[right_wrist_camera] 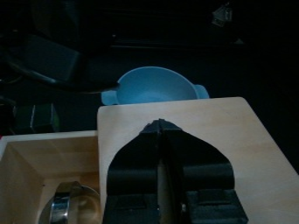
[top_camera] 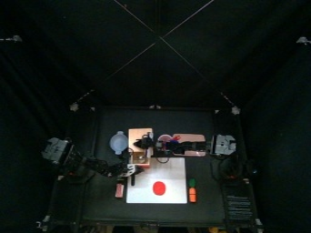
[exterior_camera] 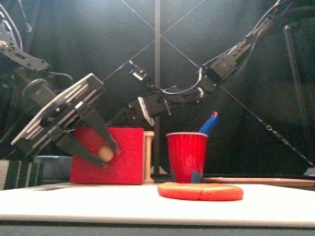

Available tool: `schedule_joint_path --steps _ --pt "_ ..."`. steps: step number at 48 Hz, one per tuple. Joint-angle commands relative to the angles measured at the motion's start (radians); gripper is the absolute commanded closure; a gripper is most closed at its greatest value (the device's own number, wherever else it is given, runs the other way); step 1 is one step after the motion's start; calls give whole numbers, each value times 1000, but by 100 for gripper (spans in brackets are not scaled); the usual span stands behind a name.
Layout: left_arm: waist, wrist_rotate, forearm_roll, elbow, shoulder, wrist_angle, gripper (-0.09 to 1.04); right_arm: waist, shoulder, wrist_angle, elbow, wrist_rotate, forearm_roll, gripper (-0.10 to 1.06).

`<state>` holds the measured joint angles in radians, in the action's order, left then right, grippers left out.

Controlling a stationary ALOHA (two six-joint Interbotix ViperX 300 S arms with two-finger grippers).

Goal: Get the cutter from the drawer then cut the dough then place the extra dough in the bowl
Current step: Place the cutter on the board

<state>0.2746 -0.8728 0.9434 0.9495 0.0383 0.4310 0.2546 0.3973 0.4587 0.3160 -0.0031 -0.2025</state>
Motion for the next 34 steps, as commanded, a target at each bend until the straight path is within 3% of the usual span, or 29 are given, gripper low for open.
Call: schedule_joint_path --steps 1,19,34 --pt "8 -3 -2 -26 -9 -3 39 0 -15 -2 -12 2 2 94" --pt "8 3 -5 -14 2 3 35 0 -15 -3 -14 2 2 94" --pt "6 3 -23 -6 3 5 16 0 -15 -2 -17 2 2 94"
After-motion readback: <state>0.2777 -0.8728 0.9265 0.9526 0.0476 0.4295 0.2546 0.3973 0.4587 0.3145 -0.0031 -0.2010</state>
